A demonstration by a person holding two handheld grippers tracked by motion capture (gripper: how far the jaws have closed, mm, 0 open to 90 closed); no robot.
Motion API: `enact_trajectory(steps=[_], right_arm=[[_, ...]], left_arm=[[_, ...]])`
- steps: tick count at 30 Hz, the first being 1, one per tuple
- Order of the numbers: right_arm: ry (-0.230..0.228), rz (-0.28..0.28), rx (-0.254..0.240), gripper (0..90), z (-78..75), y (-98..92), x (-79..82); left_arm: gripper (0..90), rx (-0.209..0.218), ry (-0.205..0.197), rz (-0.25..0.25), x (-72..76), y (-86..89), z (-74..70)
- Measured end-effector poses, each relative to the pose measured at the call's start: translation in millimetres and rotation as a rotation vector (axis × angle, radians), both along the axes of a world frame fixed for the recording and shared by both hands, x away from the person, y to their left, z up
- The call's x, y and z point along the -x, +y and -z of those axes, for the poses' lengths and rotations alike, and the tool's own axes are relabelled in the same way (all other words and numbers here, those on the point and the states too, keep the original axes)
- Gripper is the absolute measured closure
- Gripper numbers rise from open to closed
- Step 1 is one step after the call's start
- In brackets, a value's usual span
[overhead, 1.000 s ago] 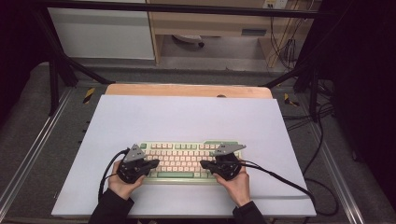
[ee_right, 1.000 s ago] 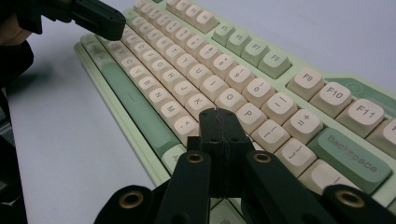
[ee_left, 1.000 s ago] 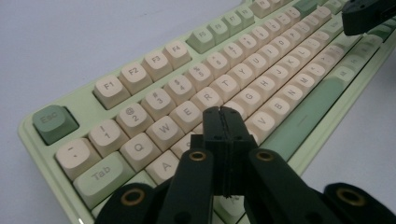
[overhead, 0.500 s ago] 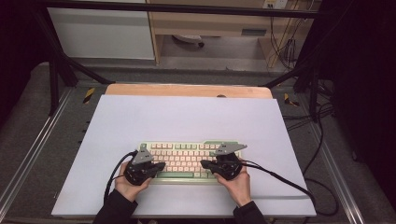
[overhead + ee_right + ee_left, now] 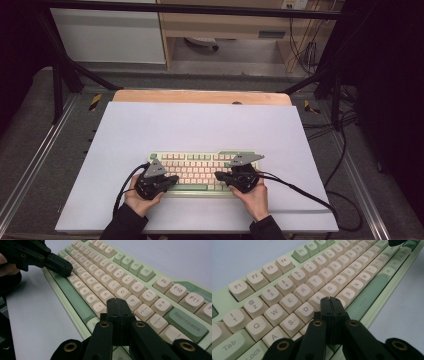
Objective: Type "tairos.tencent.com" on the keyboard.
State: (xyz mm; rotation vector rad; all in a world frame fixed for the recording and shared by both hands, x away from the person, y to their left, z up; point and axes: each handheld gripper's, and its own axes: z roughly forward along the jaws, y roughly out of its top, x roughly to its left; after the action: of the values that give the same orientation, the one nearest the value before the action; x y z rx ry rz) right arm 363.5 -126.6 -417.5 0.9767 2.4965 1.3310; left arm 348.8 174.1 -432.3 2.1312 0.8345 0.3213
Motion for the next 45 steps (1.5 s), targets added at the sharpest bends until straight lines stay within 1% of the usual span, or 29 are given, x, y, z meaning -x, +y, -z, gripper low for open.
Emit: enact_trajectory(steps=[7, 12, 21, 27, 34, 36, 38, 41, 43, 45], right_arm=[[0.0, 0.004, 0.0, 90.0, -0.5, 0.0, 0.1], [-0.003, 0.006, -0.004, 90.0, -1.2, -0.2, 0.2], [-0.002, 0.008, -0.018, 90.0, -1.7, 0.5, -1.3], [0.007, 0.026, -0.024, 90.0, -2.0, 2.5, -4.0], [-0.009, 0.027, -0.017, 90.0, -6.2, 15.6, -9.0], [-0.004, 0.034, -0.022, 90.0, -6.3, 19.6, -10.4], [-0.011, 0.036, -0.006, 90.0, -5.5, 23.5, -12.9], [-0.013, 0.035, 0.004, 90.0, -3.9, 29.5, -16.5], [-0.003, 0.043, 0.01, 90.0, -2.3, 31.9, -19.1], [-0.001, 0.055, 0.019, 90.0, -0.2, 33.1, -21.8]], left_arm=[[90.0, 0.019, -0.022, -0.009, 2.0, 6.7, -7.7], [90.0, 0.04, -0.031, -0.03, 1.5, 16.2, -13.0], [90.0, 0.048, -0.032, -0.051, 0.0, 25.6, -14.6], [90.0, 0.067, -0.024, -0.06, -1.4, 33.8, -14.7], [90.0, 0.076, -0.024, -0.071, -2.7, 40.3, -14.9], [90.0, 0.077, -0.026, -0.074, -2.7, 41.3, -14.9], [90.0, 0.077, -0.025, -0.075, -3.1, 42.3, -15.0], [90.0, 0.079, -0.026, -0.079, -3.5, 43.3, -15.2], [90.0, 0.08, -0.027, -0.078, -3.3, 43.6, -15.4], [90.0, 0.08, -0.028, -0.079, -3.4, 43.7, -15.4]])
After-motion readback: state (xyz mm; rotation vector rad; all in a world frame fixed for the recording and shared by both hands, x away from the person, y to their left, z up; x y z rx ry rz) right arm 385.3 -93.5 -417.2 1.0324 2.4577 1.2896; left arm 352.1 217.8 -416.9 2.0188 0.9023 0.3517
